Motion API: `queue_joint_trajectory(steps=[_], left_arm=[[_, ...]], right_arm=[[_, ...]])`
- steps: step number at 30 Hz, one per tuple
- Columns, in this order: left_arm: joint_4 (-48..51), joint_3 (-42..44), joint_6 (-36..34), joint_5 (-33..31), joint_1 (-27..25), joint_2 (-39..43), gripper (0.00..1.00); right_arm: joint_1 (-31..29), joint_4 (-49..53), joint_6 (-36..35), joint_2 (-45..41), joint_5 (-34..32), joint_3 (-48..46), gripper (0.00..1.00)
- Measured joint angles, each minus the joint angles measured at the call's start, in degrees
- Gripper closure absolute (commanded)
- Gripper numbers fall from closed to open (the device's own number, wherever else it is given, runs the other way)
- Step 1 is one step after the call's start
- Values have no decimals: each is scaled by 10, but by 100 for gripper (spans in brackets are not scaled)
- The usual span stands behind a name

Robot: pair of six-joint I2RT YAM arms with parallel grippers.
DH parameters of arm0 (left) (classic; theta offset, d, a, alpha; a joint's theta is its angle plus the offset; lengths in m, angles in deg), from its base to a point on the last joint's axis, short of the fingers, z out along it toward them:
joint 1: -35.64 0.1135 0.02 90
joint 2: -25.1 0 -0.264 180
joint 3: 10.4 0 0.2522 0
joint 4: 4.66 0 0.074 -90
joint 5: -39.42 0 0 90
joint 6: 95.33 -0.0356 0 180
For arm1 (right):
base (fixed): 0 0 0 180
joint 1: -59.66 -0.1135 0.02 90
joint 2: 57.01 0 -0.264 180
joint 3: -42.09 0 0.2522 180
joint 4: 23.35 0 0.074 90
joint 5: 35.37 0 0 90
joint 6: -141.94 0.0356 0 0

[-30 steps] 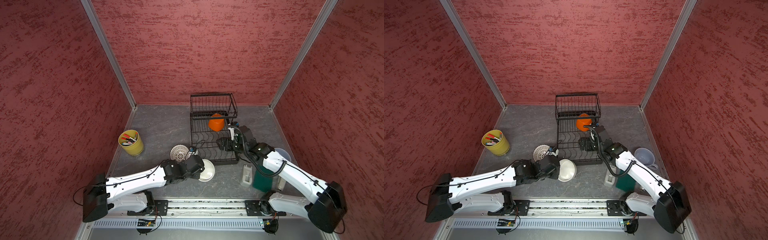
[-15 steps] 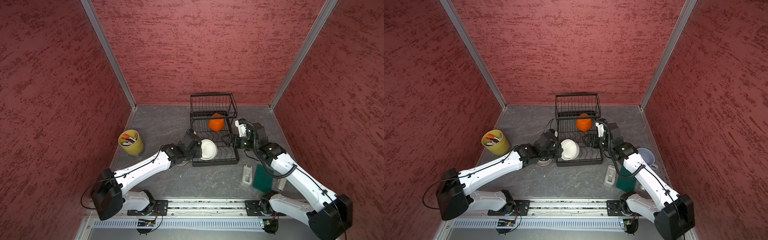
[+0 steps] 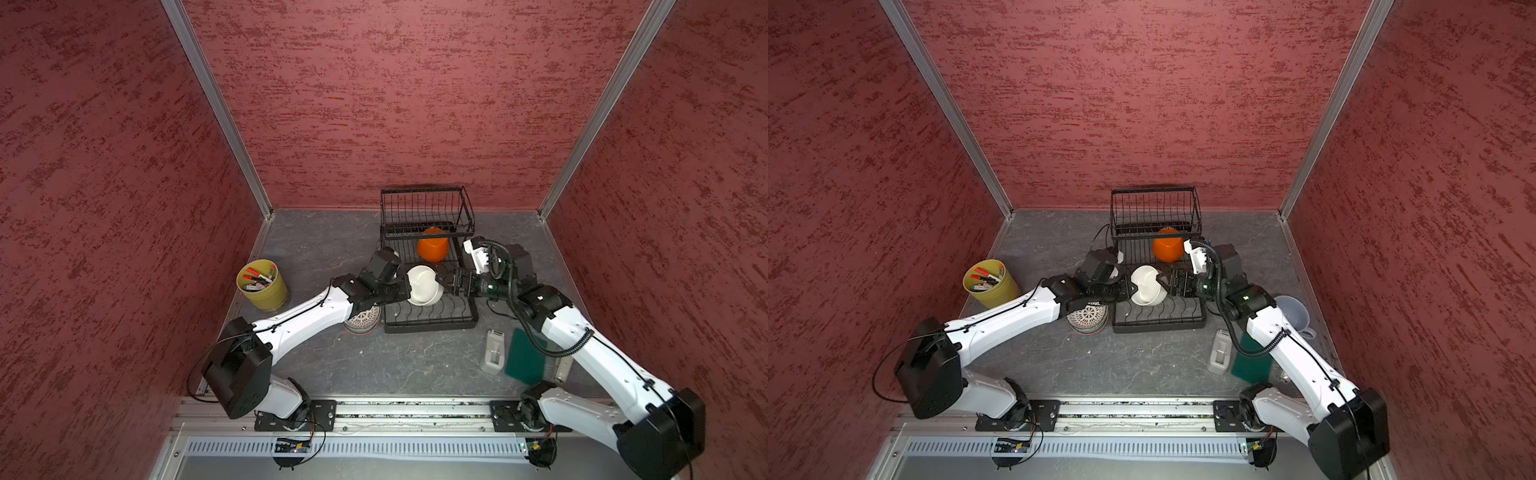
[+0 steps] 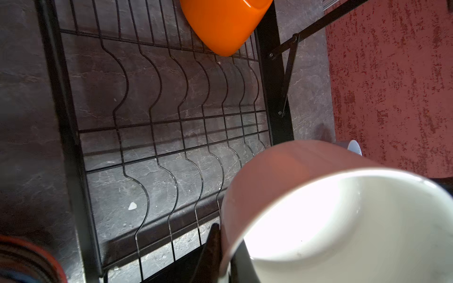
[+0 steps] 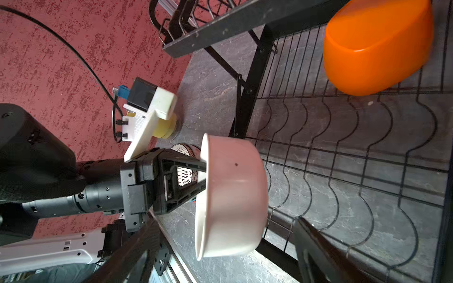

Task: Load the bowls into the dish rack
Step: 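Hold the white bowl over the rack with left gripper while right gripper grasps its rim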

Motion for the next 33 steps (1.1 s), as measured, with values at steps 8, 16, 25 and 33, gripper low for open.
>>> queue_joint_trajectory(steps=[8, 16, 25, 33], left_arm=[[-35, 0, 9, 31, 6, 0, 100], [-61, 0, 16, 49, 10, -14, 100], [-76, 0, 20, 61, 13, -24, 100], [-76, 0, 26, 61, 14, -26, 100]], right_arm=[[0, -9, 0, 8, 0, -5, 18], [0, -31, 0, 17, 12, -21, 22], [0, -60, 11, 29, 28, -29, 30], [1, -85, 25, 39, 39, -38, 43]])
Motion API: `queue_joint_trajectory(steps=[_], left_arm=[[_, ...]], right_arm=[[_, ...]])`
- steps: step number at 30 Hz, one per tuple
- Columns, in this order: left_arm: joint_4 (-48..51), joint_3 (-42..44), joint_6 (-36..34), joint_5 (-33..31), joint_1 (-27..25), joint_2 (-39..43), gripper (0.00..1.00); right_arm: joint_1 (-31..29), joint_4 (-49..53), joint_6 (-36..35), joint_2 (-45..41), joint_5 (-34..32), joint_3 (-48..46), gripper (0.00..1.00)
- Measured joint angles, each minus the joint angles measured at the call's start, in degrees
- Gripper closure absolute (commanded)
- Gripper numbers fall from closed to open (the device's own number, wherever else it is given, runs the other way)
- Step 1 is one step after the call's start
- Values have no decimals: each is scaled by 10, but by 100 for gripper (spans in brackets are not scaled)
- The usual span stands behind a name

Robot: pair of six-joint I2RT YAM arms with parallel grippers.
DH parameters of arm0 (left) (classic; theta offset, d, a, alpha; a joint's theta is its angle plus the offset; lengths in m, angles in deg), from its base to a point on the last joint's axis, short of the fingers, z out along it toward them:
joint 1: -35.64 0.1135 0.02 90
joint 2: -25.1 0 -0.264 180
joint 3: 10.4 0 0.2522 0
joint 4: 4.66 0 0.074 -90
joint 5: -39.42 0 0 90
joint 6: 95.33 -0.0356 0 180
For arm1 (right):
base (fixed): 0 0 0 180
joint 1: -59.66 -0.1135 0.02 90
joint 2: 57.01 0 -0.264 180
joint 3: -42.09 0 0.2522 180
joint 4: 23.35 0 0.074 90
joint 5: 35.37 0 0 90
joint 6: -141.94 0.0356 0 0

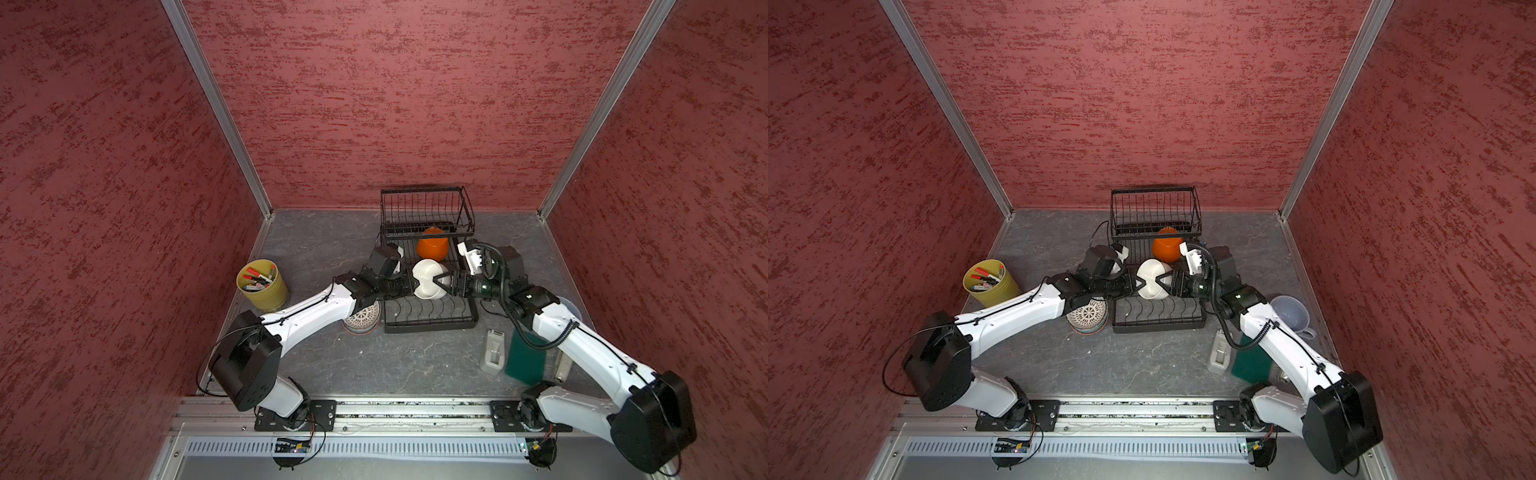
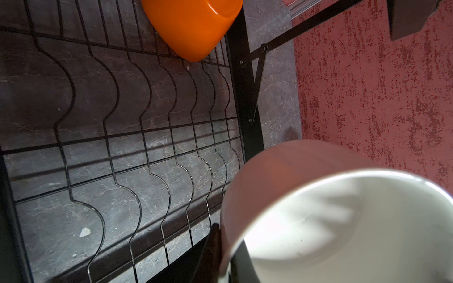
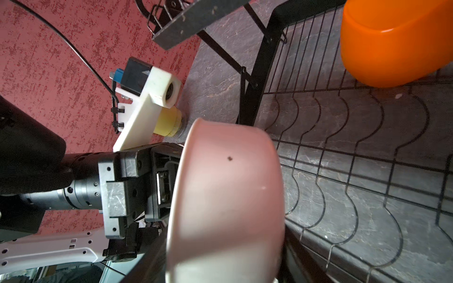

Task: Load the bowls into the dish rack
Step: 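Hold the white bowl over the rack with left gripper while right gripper grasps its rim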

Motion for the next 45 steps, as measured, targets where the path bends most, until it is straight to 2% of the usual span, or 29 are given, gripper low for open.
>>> queue_joint_trajectory(steps=[4, 10, 19, 20, 29, 30, 39, 45], left_arm=[[-1, 0, 0, 0, 0, 0, 100], [-3, 0, 0, 0, 0, -1, 88], [-16, 0, 2, 1, 1, -1, 73], [-17, 0, 2, 0, 2, -1, 69], [-24, -12, -4, 2, 2, -1, 5], [-24, -13, -10, 2, 2, -1, 0], [17, -26, -38, -25, -2, 9, 0], [68, -35, -62, -70, -11, 57, 0]], right_arm=[[1, -9, 7, 0, 1, -2, 46], [2, -12, 9, 1, 1, -3, 52], [2, -12, 8, 3, -2, -6, 55], [2, -12, 8, 3, -3, -6, 55], [2, 9, -9, 10, -39, -6, 56], [2, 11, -11, 12, -44, -6, 56], [0, 37, -51, 26, -101, -6, 57], [-11, 43, -75, 30, -138, -6, 58]])
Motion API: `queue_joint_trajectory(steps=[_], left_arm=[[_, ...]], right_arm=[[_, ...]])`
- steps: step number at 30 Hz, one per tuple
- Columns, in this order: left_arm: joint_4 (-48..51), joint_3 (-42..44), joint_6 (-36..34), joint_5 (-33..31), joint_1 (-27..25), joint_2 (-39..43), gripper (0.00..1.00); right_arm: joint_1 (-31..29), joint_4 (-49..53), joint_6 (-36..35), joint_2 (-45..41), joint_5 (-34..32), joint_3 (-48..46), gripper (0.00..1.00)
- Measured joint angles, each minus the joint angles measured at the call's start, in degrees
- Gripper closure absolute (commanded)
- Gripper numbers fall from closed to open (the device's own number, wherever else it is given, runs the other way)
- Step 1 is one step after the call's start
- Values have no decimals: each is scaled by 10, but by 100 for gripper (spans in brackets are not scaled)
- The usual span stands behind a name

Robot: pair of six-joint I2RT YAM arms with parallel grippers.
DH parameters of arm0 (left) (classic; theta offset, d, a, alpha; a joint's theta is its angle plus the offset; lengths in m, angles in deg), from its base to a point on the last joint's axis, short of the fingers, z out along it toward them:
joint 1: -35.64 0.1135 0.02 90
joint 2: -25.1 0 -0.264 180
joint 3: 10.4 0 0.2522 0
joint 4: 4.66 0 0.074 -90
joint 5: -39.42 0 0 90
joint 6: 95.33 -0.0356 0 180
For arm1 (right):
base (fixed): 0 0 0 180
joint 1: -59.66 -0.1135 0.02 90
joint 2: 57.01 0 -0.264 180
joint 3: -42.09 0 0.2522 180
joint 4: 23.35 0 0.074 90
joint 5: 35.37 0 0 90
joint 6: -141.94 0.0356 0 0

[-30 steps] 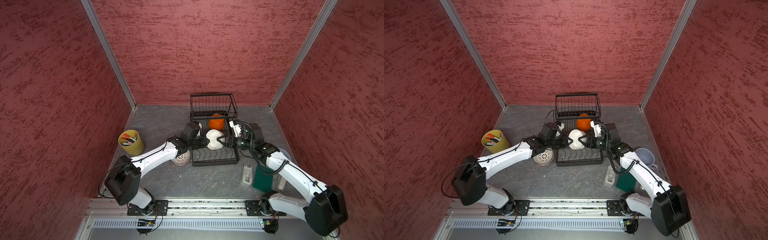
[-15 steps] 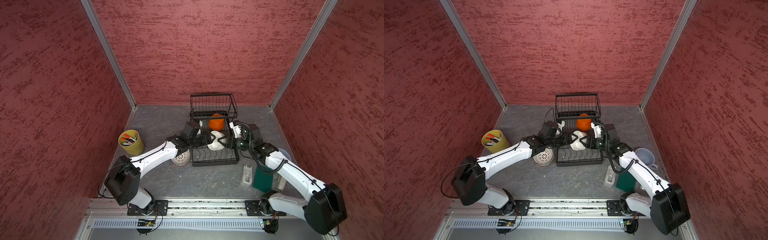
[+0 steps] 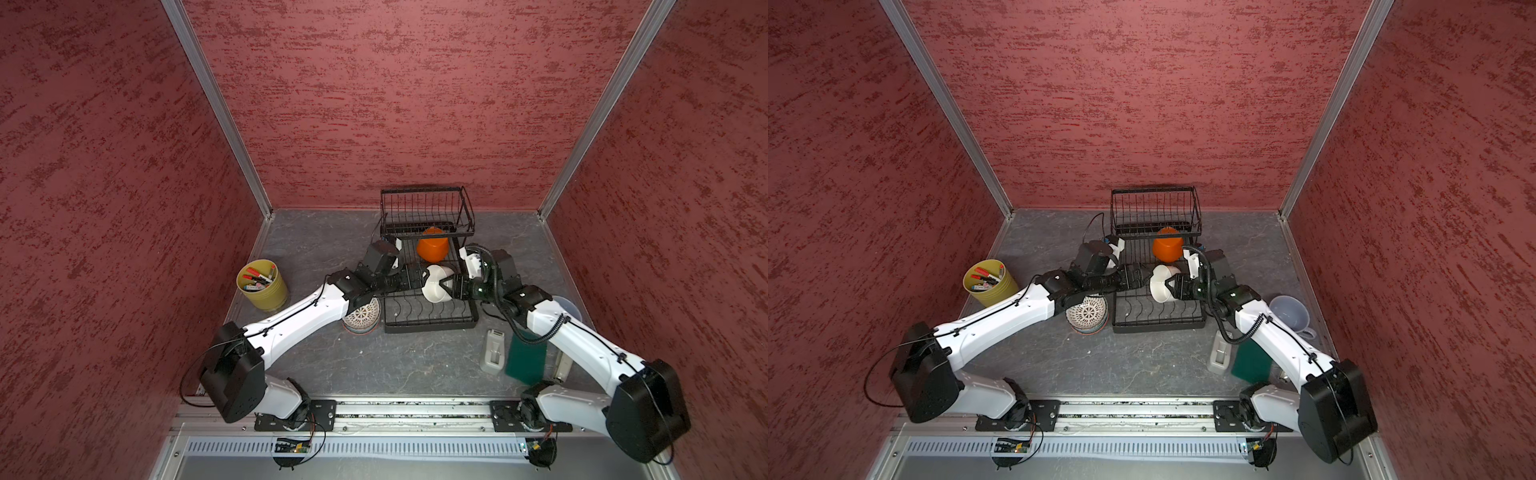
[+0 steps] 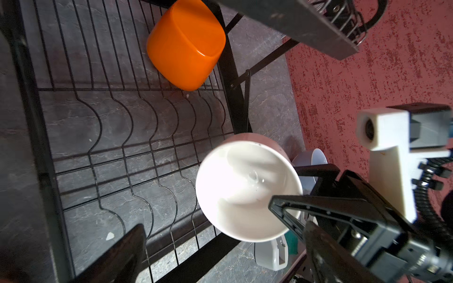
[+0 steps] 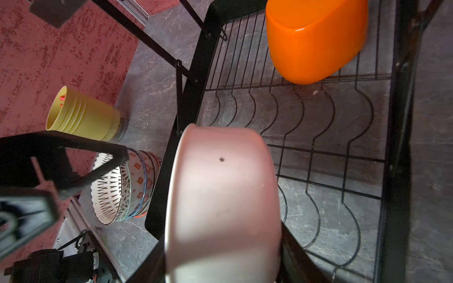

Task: Load the bowls into the dish rack
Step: 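Hold the white bowl over the rack with left gripper while right gripper grasps its rim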

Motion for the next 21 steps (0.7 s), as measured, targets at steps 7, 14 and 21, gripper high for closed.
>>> queue_joint_trajectory(steps=[7, 14, 21], left_arm=[[51, 2, -19, -62, -1, 75, 0], [89, 39, -24, -95, 23, 144, 0], [121, 96, -14, -108, 58, 219, 0]], right_arm=[[-40, 0, -34, 10, -57, 5, 58], [-80, 1, -79, 47, -124, 37, 58], [-113, 0, -143, 84, -200, 67, 57]])
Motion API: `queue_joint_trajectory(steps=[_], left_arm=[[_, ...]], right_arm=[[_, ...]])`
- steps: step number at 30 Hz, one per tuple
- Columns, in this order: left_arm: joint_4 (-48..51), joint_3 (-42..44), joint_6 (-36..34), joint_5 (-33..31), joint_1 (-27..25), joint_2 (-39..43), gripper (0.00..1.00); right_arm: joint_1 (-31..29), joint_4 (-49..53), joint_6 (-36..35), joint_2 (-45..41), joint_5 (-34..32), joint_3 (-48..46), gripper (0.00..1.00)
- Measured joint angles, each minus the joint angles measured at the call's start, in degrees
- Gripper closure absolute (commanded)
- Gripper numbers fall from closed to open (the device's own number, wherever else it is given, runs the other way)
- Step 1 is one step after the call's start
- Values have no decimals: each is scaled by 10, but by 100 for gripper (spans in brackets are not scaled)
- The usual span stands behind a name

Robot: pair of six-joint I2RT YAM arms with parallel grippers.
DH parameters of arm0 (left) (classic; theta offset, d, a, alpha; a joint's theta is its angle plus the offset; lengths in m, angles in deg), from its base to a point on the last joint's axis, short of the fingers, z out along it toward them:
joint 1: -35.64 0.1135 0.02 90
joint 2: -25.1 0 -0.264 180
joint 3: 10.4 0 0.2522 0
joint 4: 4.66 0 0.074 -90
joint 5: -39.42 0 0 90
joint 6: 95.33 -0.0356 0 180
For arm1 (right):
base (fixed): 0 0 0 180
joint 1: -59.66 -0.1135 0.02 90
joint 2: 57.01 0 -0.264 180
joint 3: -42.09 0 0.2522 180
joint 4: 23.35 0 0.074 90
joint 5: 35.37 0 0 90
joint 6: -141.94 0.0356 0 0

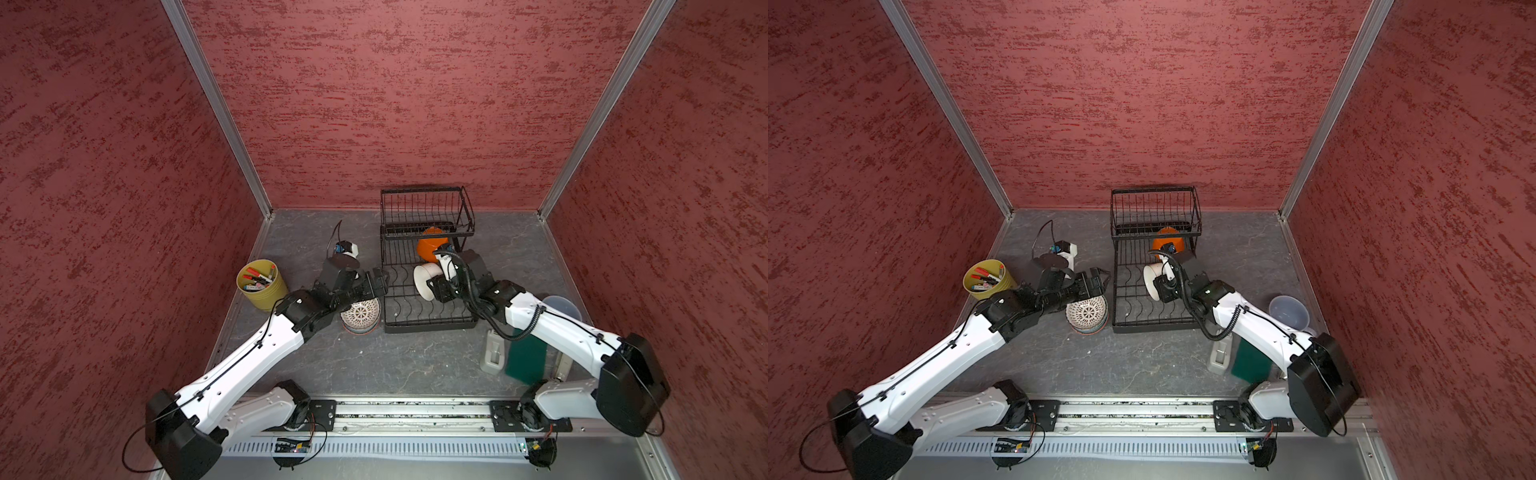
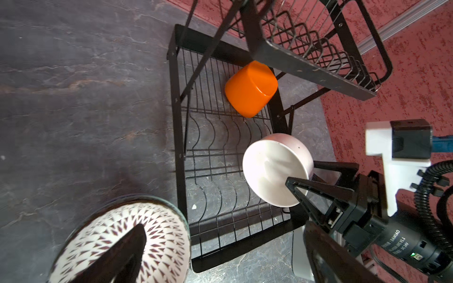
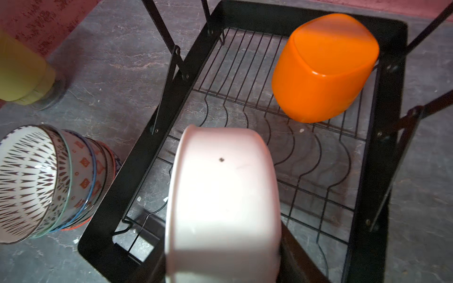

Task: Load the bowls into the dish rack
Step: 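Hold the white bowl over the rack with left gripper while right gripper grasps its rim, then open and withdraw the left gripper while right gripper carries the white bowl into the rack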

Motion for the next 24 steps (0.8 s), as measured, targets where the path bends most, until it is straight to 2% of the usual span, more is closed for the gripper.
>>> queue_joint_trajectory(steps=[12, 24], left_arm=[[25, 43, 10, 0, 50, 68, 0], [42, 54, 11, 8, 84, 95, 0]], right_arm=[[-46, -23, -99, 90, -104, 38, 56], [-52, -99, -205, 119, -132, 47, 56]])
